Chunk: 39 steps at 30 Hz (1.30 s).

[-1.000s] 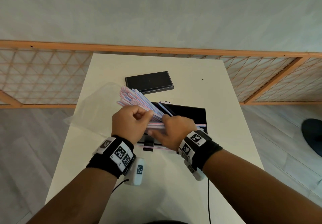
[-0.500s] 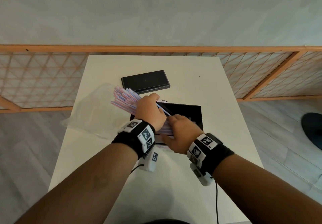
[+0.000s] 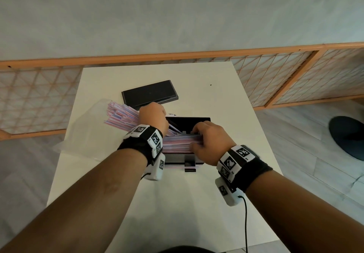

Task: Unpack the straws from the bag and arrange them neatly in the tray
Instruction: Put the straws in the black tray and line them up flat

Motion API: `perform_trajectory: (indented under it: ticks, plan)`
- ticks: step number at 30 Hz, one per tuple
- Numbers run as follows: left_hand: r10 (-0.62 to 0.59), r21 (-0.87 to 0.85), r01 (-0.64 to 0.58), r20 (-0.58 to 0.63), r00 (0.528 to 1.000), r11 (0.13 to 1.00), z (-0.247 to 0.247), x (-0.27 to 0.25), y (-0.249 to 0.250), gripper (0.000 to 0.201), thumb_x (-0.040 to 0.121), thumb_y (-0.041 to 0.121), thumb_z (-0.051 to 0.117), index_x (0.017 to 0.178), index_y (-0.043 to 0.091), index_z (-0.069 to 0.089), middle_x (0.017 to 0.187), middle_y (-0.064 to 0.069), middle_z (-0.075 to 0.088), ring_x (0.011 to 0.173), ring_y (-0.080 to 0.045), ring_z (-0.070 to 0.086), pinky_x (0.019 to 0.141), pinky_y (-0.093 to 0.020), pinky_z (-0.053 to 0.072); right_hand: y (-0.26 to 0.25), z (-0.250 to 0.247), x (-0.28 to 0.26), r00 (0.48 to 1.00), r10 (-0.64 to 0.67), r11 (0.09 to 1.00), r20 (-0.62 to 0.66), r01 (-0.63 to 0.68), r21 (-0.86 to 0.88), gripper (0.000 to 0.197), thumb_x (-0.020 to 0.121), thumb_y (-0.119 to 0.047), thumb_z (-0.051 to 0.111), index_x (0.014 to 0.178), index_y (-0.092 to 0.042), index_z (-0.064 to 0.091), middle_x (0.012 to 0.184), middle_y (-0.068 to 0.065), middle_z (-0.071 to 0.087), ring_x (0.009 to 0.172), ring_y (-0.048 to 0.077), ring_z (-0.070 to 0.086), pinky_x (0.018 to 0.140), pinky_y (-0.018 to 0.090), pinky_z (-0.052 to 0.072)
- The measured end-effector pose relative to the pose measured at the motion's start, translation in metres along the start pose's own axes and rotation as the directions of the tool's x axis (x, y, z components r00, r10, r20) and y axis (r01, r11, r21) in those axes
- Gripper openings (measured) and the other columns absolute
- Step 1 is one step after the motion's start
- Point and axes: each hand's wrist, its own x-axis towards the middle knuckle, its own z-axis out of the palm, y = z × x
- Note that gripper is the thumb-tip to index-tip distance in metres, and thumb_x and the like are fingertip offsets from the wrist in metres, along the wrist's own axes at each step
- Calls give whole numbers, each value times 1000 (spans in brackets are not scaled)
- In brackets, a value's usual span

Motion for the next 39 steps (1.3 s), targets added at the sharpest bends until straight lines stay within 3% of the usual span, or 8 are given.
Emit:
perform_trajectory:
  ticks: [5,10,20,26,29,32,35,39]
  plan:
    - [73,-107,-86,-123,990,991,-7,-10,-4,19,87,-1,61,93,9,77,94,-6,75,94,-25,68,92,-35,53,-1,-2,3,1000,-6,1000,-3,6,5,33,80,-26,64,111,-16,58,103,-1,55,89,20,54,74,26,42]
    - [105,-171,-141,-204,973,975,-27,-26,-22,14,87,4,67,86,15,76,78,4,70,68,-7,63,63,-10,41,-8,-3,7,1000,-23,999,-10,23,24,50,82,-28,65,129,-16,52,124,2,56,108,22,55,91,31,48]
    - [-32,-298,-19,-163,986,954,-35,-47,-61,11,80,11,77,79,22,75,74,10,72,71,-2,67,72,-16,52,-29,28,21,983,-155,981,97,165,-100,73,88,-55,50,149,-21,29,152,1,38,140,24,32,116,44,28]
    - [39,-144,-88,-312,949,986,-33,-61,-84,15,81,29,81,74,17,76,77,6,75,73,-12,65,75,-24,43,-27,49,22,951,-105,951,292,182,-250,70,81,-72,13,120,-28,53,124,-6,58,119,25,51,107,49,33]
    - [-157,-272,39,-429,889,961,-42,-60,-98,39,74,47,83,74,14,62,70,3,66,68,-18,62,69,-28,42,-29,49,24,960,-94,955,264,162,-250,68,80,-72,12,105,-27,57,112,-4,61,109,25,56,101,45,39]
    - [-476,-689,231,-187,859,687,-42,-41,-107,74,54,63,88,106,23,52,96,3,64,88,-15,65,84,-39,54,-37,47,32,981,-72,977,178,105,-184,64,85,-69,27,115,-23,60,109,1,60,105,25,56,95,39,46]
    - [-426,-932,223,85,901,287,-37,-22,-100,101,48,55,91,133,24,47,127,-5,62,111,-18,64,102,-42,50,-49,48,45,989,-41,995,145,53,-82,50,92,-60,41,115,-18,56,104,2,57,98,25,57,83,34,48]
    - [-346,-966,97,8,938,239,-34,-10,-77,74,48,50,90,114,26,65,114,-2,69,103,-19,68,99,-40,53,-59,60,57,987,13,999,159,-4,-54,46,90,-55,51,117,-17,49,107,5,59,98,28,59,81,34,47]
